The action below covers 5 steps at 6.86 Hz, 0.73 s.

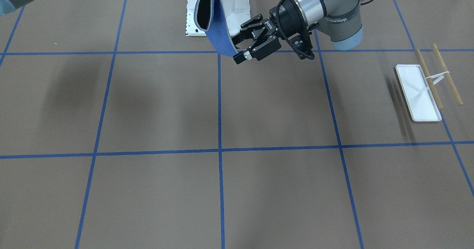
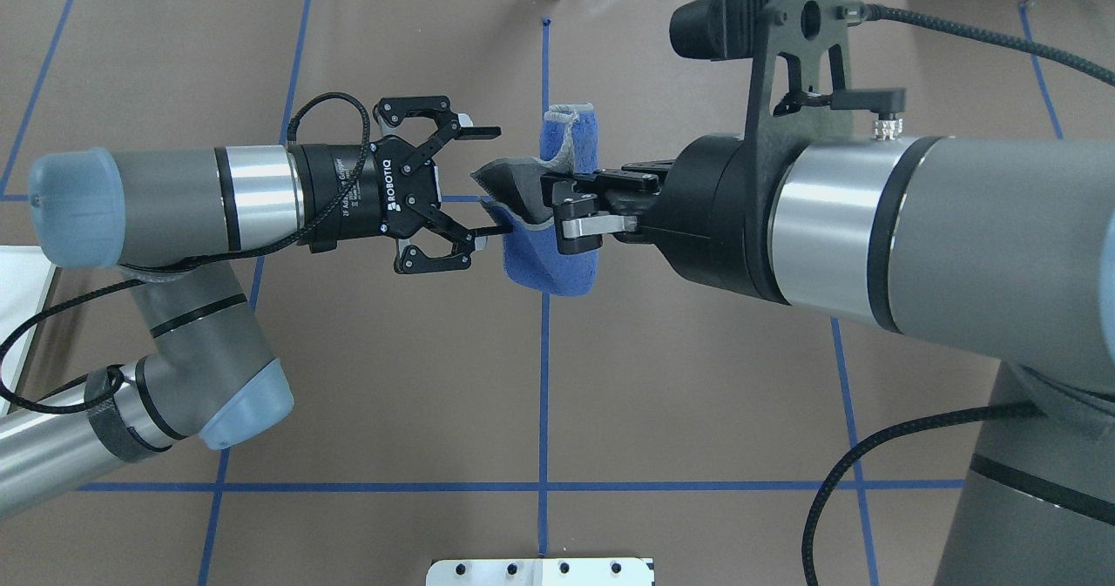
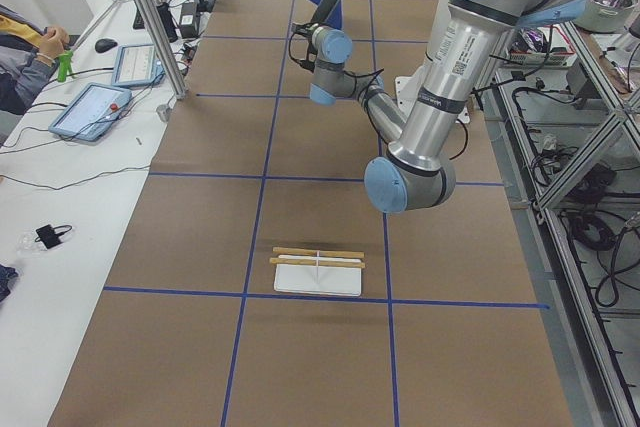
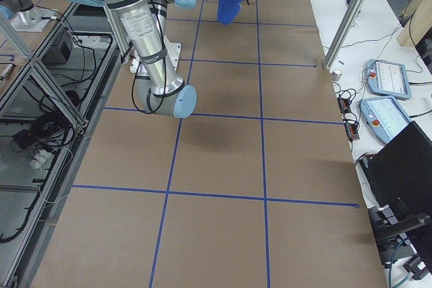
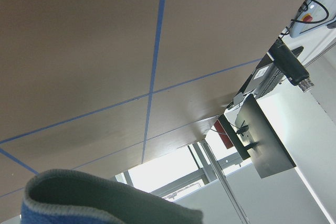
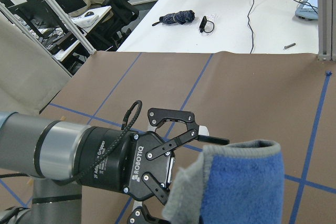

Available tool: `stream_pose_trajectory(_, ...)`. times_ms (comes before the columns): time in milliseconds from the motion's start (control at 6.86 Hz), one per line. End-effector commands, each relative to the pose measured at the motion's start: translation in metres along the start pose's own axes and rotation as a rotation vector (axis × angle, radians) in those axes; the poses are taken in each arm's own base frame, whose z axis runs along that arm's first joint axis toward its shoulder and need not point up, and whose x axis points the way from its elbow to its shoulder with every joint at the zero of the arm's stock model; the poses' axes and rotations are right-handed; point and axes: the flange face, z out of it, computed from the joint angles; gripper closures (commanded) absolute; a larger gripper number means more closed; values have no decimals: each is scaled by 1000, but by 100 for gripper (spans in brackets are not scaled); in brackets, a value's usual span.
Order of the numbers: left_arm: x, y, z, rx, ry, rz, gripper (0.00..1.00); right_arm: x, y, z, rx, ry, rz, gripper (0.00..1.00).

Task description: Hang towel on rack

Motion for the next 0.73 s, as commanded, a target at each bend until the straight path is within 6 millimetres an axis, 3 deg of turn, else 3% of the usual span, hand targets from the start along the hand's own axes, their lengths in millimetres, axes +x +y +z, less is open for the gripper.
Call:
stream_pose_trajectory(0,-5,-1,1,-1,-13,-1,41,-1,0,1,0,-1,-1,100)
stream_pose_trajectory(291,-8,-2,0,-8,-54,1,94,-1,1,0,-1,-3,-1,100)
stream_pose_trajectory(583,-10,-3,-4,-16,-60,47,100,-1,1,0,-1,-3,-1,100)
